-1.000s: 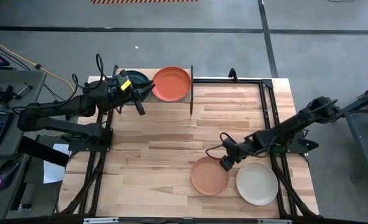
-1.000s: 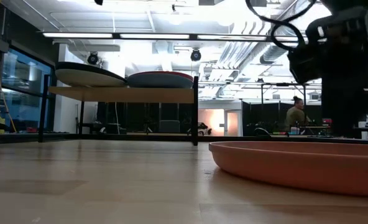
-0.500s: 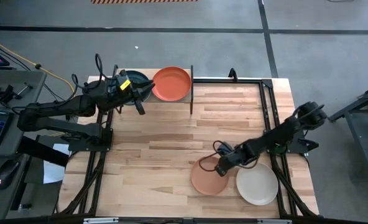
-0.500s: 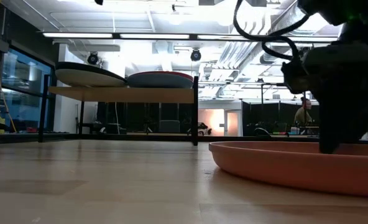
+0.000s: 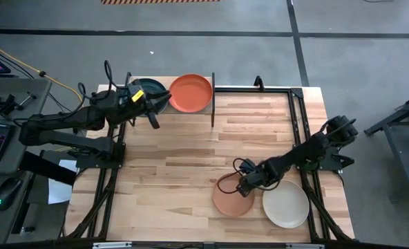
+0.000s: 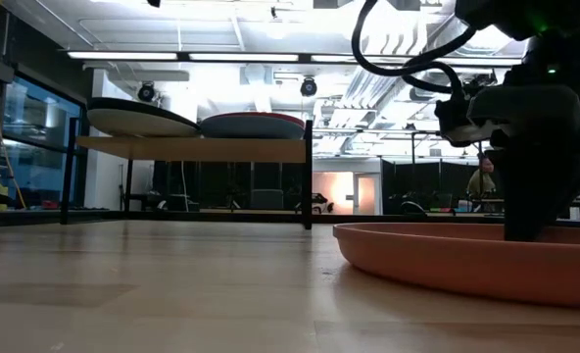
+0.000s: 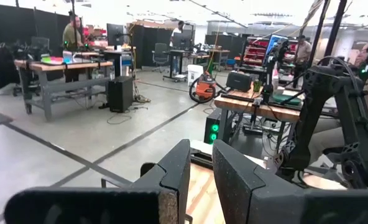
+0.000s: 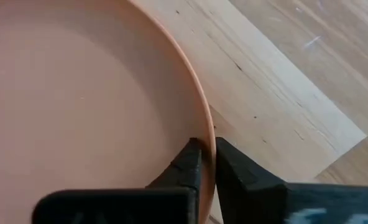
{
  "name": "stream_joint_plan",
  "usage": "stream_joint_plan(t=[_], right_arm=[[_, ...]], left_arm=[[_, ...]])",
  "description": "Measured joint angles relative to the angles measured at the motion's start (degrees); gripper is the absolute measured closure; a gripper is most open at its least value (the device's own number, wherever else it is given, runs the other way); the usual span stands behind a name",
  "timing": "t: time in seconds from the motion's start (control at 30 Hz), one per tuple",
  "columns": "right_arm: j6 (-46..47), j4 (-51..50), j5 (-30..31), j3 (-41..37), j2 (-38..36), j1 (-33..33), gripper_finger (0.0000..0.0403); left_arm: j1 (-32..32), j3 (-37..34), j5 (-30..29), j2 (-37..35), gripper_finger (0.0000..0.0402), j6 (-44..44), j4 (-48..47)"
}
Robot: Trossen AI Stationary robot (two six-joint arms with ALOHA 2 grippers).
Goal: Place and stack plates onto a shelf
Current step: Stack the light orange plate on top of the orange plate on the shelf
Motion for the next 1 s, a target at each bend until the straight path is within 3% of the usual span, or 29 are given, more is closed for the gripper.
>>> stream_joint_plan(t=[0.4, 0.57, 0.77, 1.0], right_arm=[[-12.87, -0.42, -0.28, -0.26, -20.16, -8.31, 0.0402], [-17.67, 7.04, -2.8, -0.2, -25.8, -14.52, 0.0403], [-24.87, 8.73, -2.56, 8.74, -23.87, -21.53, 0.0403], [-37.49, 3.66, -2.3, 29.29, -11.4, -33.89, 0.0403]], left_arm=[[0.04, -0.04, -1.98, -7.52, 0.0341, 1.22, 0.76], [0.04, -0.04, -4.99, -10.44, 0.0341, 3.18, 0.08], [0.04, -0.04, -5.64, -11.32, 0.0341, 3.6, -1.07], [0.04, -0.02, -6.29, -11.14, 0.0341, 8.41, 3.72]])
